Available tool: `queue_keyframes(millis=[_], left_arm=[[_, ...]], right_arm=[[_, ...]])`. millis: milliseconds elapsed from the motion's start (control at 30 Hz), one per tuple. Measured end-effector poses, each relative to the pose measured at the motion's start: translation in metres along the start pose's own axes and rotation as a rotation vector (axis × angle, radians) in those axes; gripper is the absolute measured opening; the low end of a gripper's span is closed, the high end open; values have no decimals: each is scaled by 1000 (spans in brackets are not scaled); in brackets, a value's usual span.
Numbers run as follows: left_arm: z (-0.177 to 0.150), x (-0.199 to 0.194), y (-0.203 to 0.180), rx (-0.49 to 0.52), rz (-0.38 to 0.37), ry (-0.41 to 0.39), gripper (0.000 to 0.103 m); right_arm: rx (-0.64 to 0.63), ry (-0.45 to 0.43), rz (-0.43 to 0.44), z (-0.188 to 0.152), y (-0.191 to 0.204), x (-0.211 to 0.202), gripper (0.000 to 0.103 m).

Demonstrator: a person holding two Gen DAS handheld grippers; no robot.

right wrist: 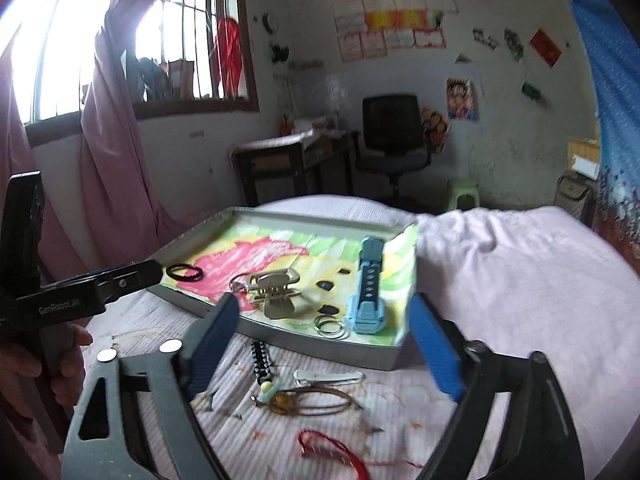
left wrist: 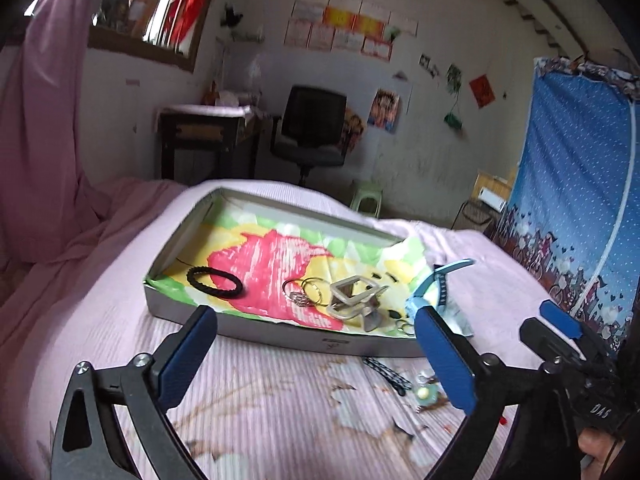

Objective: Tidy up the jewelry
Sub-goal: 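Move the left tool to the green-bead keychain while the right tool approaches the red string bracelet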

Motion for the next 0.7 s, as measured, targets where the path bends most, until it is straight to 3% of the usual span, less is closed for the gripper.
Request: queue_keyframes(millis=[133,333,500,700], left_arm=[[-6,-23,-9,19,-1,-46,102],[-14,-44,-17,43,-19,-71,103],[-27,-43,-20,65,-29,-33,103],[-48,-19,-24,90,-60,97,103]], right_arm=[[9,-58,-4,8,-4,-23,101],[15,-59,-26,0,-15,-47,102],[9,22,-59,-13,-30,-54,102],[-19,170,-130,-30,-47,-35,102]])
Point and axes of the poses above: each gripper's, at about its wrist camera, not at the fingertips, and x roughly the way its jaws point, y to its left, z to its top, the point moved 6 cm from there along x, roughly the way its jaws point, and after that the axes turned 8 degrees about x, right-handed, at the moved point
